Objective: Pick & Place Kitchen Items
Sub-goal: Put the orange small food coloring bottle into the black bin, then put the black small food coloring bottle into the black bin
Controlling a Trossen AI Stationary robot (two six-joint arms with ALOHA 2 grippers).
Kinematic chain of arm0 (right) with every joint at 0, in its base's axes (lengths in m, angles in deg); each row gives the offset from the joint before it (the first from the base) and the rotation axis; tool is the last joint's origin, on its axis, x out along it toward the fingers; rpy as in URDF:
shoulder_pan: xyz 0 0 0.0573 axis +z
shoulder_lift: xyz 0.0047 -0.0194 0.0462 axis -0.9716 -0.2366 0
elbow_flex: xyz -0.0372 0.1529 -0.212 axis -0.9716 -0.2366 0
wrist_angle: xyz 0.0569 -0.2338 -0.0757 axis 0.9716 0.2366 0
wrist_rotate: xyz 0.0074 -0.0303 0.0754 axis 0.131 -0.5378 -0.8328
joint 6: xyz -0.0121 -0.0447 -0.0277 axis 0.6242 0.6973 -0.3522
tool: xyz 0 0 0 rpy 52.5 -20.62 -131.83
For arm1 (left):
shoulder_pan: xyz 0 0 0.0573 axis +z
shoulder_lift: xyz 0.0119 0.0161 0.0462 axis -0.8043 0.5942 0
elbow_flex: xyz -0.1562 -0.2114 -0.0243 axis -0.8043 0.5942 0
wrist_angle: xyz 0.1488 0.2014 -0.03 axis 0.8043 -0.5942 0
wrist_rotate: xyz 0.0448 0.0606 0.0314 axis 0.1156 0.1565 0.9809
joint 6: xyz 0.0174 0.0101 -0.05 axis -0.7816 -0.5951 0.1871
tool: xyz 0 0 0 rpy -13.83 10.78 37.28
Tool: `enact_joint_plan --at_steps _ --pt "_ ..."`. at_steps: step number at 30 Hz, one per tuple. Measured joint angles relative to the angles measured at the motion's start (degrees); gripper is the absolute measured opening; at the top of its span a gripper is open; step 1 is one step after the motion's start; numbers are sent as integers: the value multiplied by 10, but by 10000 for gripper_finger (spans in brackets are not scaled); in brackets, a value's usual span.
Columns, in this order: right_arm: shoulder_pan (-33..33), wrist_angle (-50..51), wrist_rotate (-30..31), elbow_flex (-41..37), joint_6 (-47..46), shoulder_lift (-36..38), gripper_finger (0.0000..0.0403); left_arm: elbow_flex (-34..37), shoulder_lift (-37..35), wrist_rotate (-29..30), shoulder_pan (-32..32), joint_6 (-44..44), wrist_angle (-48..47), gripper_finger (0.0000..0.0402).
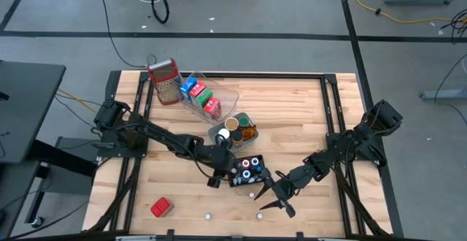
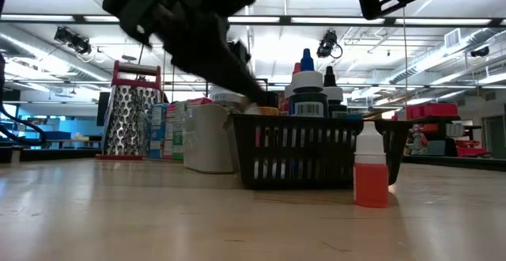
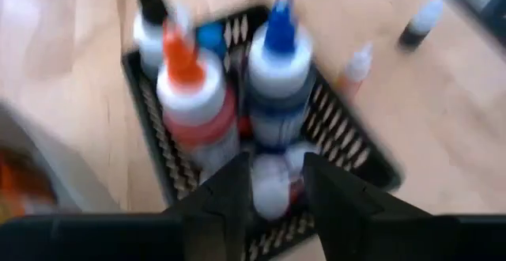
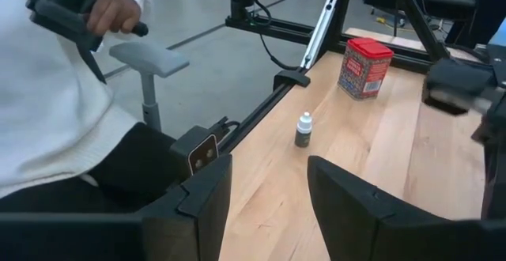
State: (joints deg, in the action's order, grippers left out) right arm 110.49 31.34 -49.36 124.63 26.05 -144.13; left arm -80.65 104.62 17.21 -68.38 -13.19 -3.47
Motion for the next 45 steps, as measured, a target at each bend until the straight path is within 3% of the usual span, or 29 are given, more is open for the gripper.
enact_joint_plan --at_steps 10,13,16,28,45 --pt "0 3 -10 0 -20 0 175 1 13 17 0 1 5 170" --pt "0 1 -58 0 -33 -5 175 1 13 21 1 1 18 177" --pt "6 -22 -93 0 -34 -29 175 1 12 25 1 1 13 179" --pt "11 -29 -85 31 -76 -159 169 1 12 26 1 1 14 176" --pt "12 -22 -111 47 -73 -217 118 1 12 26 1 1 14 173"
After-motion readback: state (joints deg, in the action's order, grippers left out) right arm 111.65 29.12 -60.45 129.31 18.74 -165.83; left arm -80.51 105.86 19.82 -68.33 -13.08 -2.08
